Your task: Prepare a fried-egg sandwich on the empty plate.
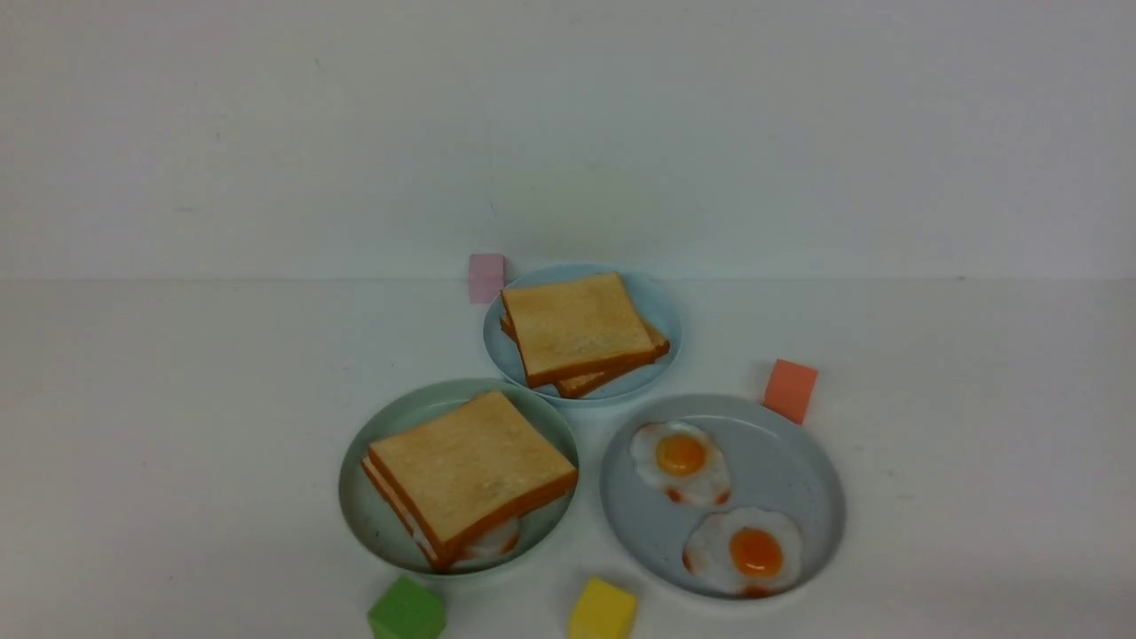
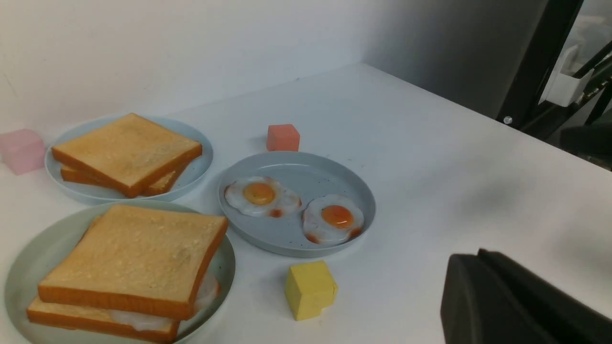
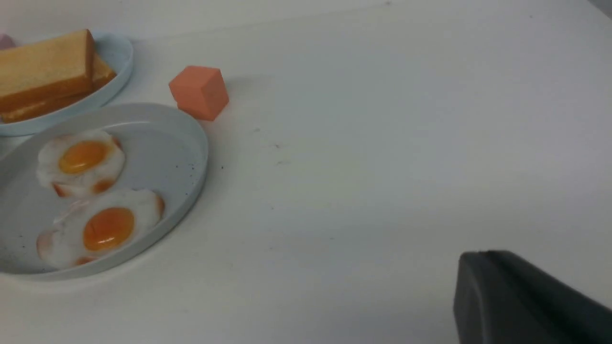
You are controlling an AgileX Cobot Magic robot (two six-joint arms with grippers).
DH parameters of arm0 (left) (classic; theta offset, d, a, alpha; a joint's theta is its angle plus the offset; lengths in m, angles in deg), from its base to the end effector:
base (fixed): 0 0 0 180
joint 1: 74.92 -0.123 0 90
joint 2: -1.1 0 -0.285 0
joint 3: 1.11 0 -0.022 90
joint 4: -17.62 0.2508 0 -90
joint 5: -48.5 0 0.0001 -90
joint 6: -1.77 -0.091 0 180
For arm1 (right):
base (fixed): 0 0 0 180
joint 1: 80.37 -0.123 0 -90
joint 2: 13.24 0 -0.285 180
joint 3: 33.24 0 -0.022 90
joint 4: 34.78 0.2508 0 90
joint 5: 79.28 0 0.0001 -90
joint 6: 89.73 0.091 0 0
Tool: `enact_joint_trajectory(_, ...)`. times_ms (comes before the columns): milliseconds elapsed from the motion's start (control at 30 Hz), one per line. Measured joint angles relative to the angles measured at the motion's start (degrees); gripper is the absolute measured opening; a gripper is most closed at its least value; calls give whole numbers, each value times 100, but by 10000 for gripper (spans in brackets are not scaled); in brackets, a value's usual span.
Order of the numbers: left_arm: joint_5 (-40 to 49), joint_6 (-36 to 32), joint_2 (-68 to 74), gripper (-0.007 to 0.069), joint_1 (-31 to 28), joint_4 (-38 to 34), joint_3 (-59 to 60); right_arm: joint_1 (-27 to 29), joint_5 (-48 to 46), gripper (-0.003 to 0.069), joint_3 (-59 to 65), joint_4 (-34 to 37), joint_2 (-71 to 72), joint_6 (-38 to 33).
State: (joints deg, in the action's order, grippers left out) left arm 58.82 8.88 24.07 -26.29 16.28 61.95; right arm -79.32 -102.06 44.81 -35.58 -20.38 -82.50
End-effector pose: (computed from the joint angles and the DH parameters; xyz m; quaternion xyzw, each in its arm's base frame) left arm 0.0504 -0.0578 0.2634 0.2574 0.6993 -0.3199 0.5852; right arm 0.0518 -0.0014 0.1732 0.0548 0.8070 0.0257 0.5874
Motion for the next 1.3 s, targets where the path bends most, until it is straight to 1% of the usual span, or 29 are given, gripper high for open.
enact_joint_trajectory(1100, 17, 0, 0, 20, 0, 58, 0, 0, 29, 6, 7, 0, 0, 12)
enact_joint_trajectory(1167, 0, 1, -15, 13, -200, 207, 0, 0, 29, 8, 7, 0, 0, 12)
enact_joint_trajectory(1233, -26, 143, -155, -13, -824, 302, 0, 0, 29, 11, 7, 0, 0, 18)
enact_joint_trajectory(1300, -26, 329, -429, -13, -1558, 312, 68, 0, 29, 12, 7, 0, 0, 18)
